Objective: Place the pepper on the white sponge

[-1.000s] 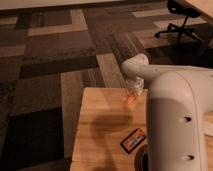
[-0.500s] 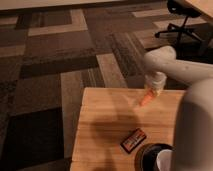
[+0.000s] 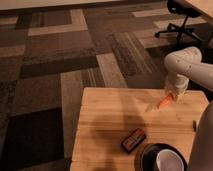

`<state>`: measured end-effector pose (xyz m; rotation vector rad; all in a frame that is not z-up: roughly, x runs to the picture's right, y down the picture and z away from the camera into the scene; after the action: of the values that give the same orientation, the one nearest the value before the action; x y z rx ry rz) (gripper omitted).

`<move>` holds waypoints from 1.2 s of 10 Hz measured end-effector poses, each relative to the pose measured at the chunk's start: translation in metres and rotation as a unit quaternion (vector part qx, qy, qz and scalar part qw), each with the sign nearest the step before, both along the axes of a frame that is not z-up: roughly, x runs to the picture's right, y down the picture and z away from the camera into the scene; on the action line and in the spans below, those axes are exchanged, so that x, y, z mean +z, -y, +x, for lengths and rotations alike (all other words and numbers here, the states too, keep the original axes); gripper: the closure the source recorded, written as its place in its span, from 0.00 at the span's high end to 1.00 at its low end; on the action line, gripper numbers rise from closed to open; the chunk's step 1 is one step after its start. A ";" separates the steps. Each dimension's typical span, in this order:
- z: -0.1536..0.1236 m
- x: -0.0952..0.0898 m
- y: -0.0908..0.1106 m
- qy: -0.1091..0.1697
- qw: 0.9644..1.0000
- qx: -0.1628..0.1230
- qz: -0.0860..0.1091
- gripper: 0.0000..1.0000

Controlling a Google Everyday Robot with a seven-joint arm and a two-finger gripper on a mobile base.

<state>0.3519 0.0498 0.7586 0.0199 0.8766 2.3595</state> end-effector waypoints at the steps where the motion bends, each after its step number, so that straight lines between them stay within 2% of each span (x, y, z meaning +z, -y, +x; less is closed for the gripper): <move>1: 0.011 -0.004 -0.002 -0.020 1.000 0.002 0.001 0.00; 2: 0.039 -0.018 -0.007 -0.061 0.998 0.009 0.003 0.00; 5: 0.038 -0.018 -0.007 -0.065 0.998 0.011 0.005 0.00; 6: 0.100 -0.066 -0.031 -0.112 0.994 0.005 -0.006 0.00; 7: 0.135 -0.098 -0.048 -0.142 0.990 0.008 -0.013 0.00; 8: 0.141 -0.103 -0.050 -0.145 0.989 0.007 -0.012 0.00; 12: 0.142 -0.104 -0.051 -0.147 0.989 0.008 -0.013 0.00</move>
<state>0.4940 0.1011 0.6541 0.3588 1.0474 2.3962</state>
